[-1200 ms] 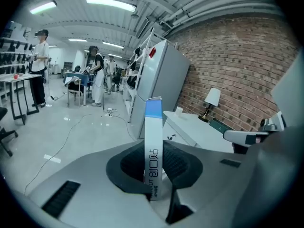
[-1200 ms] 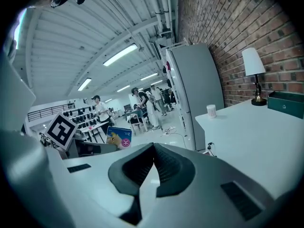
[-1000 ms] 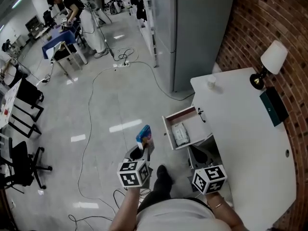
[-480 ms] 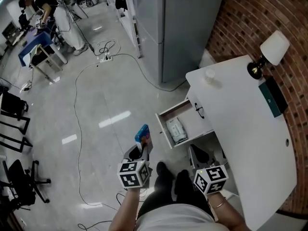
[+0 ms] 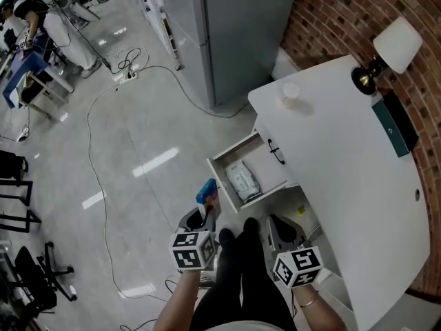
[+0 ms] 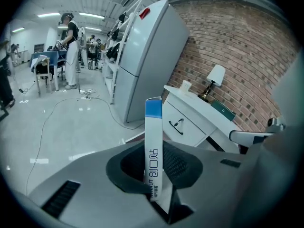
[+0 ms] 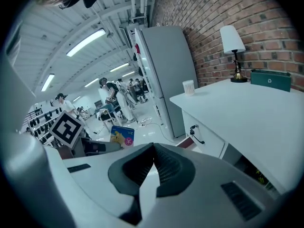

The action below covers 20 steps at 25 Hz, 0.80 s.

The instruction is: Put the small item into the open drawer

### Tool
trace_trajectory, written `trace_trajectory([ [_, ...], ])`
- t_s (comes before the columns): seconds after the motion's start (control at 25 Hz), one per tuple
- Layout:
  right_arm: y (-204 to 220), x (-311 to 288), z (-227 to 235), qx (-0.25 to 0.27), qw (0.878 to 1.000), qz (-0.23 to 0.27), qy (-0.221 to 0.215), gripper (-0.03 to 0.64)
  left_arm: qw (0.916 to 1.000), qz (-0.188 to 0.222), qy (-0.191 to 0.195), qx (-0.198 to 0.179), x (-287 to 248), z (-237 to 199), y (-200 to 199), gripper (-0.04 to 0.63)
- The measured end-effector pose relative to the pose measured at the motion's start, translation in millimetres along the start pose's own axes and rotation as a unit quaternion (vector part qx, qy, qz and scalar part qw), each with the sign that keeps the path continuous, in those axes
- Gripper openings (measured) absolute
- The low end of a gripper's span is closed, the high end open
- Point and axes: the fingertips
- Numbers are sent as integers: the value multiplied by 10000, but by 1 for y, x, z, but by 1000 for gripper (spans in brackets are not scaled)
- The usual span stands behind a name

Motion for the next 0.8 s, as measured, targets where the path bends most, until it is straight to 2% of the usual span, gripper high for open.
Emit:
trace_trajectory([
  [0.2, 33, -32, 30, -193, 9998, -86, 15, 8, 9993, -310, 126, -155, -67, 9, 26, 83],
  [0.44, 68, -71, 54, -316, 9992, -244, -70, 8, 9980, -577, 256, -104, -145, 13, 58, 83],
  [0.8, 103, -130, 92, -52, 9997, -220, -26, 8, 9961, -826, 294, -79, -241, 5, 107, 83],
])
Point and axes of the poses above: the fingertips, and each gripper's own axes: x backward along the fingers, z to its right, y out of its underside, and after that the axes turned 3 degrees about y, right-handed
